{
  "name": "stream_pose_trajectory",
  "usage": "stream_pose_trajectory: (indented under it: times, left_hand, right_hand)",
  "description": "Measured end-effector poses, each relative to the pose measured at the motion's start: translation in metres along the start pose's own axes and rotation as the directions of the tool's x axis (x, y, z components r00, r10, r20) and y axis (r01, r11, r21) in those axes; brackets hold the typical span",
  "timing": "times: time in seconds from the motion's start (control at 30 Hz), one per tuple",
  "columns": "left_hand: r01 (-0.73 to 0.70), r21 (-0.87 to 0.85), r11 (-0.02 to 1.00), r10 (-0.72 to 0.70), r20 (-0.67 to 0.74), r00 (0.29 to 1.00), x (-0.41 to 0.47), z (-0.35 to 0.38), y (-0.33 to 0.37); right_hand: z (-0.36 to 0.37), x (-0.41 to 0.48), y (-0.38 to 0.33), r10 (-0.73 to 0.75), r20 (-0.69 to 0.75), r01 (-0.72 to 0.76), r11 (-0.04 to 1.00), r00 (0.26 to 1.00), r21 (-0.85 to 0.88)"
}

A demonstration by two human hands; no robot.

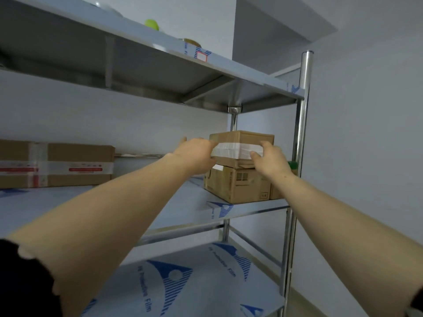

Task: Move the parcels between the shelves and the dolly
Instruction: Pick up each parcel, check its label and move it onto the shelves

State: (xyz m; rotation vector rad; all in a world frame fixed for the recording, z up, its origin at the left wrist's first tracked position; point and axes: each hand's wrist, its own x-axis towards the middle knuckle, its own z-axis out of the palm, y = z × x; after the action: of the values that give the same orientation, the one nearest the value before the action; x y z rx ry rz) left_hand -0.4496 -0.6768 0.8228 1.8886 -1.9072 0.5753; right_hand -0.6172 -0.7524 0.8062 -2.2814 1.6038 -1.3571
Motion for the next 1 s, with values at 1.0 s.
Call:
stream_pose_trajectory:
  times: [1.0]
  left_hand:
    - [0.357, -0.662, 0.659, -0.703, -0.371, 0.607, 0.073, 0.016, 0.09]
  right_hand:
    - [0.02, 0.087, 0.05, -0.245, -0.076, 0.2, 0.532, 0.966, 0.823]
